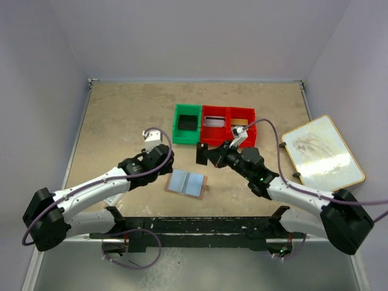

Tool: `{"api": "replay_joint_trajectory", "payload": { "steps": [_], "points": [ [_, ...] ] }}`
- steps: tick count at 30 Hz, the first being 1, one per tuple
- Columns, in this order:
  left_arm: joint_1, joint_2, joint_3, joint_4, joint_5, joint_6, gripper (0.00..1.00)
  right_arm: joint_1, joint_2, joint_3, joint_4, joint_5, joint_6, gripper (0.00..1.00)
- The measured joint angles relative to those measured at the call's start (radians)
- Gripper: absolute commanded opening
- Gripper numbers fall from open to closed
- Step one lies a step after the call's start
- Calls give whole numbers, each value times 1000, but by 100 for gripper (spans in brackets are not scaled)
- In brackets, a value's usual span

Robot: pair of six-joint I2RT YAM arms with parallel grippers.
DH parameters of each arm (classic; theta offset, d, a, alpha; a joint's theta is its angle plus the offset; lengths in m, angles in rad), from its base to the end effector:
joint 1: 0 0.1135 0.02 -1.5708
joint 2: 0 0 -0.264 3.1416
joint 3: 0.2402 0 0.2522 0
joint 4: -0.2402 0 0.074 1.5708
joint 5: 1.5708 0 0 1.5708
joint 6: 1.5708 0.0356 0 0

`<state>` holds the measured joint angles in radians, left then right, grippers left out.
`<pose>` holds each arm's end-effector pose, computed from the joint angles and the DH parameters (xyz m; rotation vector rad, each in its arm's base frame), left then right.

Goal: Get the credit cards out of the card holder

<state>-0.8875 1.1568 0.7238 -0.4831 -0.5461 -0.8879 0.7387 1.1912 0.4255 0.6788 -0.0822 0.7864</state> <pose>0.1563 -0.1627 0.2240 -0.2205 2.3136 -0.2004 0.1824 0.1701 0.2227 -0.0250 1.8082 1.1980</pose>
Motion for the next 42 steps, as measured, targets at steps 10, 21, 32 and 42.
{"api": "replay_joint_trajectory", "payload": {
  "steps": [10,21,32,42],
  "points": [
    [274,-140,150,-154,19,174,71,0,-233,4,-13,328,-334,0],
    [341,-166,157,-209,-70,306,71,-6,42,317,-38,217,-729,0],
    [349,-205,157,-206,-150,309,72,-4,513,771,-309,215,-991,0],
    [351,-214,157,-206,-171,310,72,-4,792,1020,-486,248,-1152,0]
  ]
}}
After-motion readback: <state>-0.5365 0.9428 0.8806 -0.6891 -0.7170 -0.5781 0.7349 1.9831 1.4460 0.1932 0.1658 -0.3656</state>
